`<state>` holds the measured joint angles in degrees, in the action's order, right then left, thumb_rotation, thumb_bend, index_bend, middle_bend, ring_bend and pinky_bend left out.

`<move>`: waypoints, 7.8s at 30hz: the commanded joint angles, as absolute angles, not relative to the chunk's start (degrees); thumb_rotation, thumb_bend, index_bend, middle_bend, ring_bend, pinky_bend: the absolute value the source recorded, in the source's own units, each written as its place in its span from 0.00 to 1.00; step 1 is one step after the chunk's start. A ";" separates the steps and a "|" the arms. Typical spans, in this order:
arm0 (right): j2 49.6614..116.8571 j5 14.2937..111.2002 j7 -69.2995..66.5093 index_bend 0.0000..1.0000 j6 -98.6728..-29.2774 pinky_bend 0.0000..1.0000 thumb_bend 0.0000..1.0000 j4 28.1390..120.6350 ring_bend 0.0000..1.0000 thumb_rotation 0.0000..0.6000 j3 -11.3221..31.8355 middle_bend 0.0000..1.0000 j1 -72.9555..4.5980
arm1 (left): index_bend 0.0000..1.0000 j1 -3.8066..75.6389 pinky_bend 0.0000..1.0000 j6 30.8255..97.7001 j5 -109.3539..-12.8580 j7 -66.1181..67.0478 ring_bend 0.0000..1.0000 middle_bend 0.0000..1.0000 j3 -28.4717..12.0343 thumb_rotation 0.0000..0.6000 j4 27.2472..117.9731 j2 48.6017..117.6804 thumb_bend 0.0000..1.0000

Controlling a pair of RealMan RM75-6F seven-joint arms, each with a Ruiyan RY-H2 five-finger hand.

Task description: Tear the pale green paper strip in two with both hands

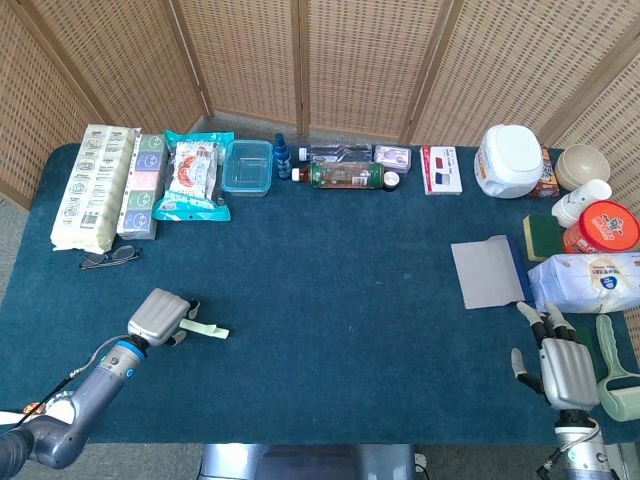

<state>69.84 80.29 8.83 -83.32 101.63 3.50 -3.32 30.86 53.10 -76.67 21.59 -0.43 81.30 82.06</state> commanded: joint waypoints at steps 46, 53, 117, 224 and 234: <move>70.30 82.54 6.07 0.14 -82.44 0.18 0.49 100.91 0.06 1.00 3.67 0.25 -4.10 | 0.65 30.63 0.89 61.31 -82.62 13.63 1.00 1.00 -1.55 1.00 91.42 69.28 0.41; 70.73 84.63 4.75 0.14 -82.08 0.18 0.49 101.08 0.06 1.00 3.51 0.25 -5.00 | 0.66 29.96 0.90 63.67 -87.25 7.52 1.00 1.00 -0.71 1.00 96.01 63.24 0.42; 88.94 89.75 -30.21 0.02 -76.25 0.66 0.45 91.26 0.62 1.00 8.58 0.59 -21.04 | 0.67 64.47 0.90 30.87 -65.51 13.13 1.00 1.00 -12.61 1.00 103.13 63.83 0.42; 99.13 89.75 -26.92 0.39 -73.75 0.91 0.30 90.96 0.94 1.00 7.73 1.00 -29.32 | 0.67 71.70 0.90 31.50 -60.94 9.39 1.00 1.00 -8.01 1.00 96.85 70.01 0.42; 99.35 89.50 -27.00 0.40 -73.60 0.91 0.31 90.78 0.94 1.00 7.76 1.00 -29.52 | 0.67 71.16 0.90 31.51 -62.28 8.26 1.00 1.00 -8.01 1.00 96.84 69.83 0.42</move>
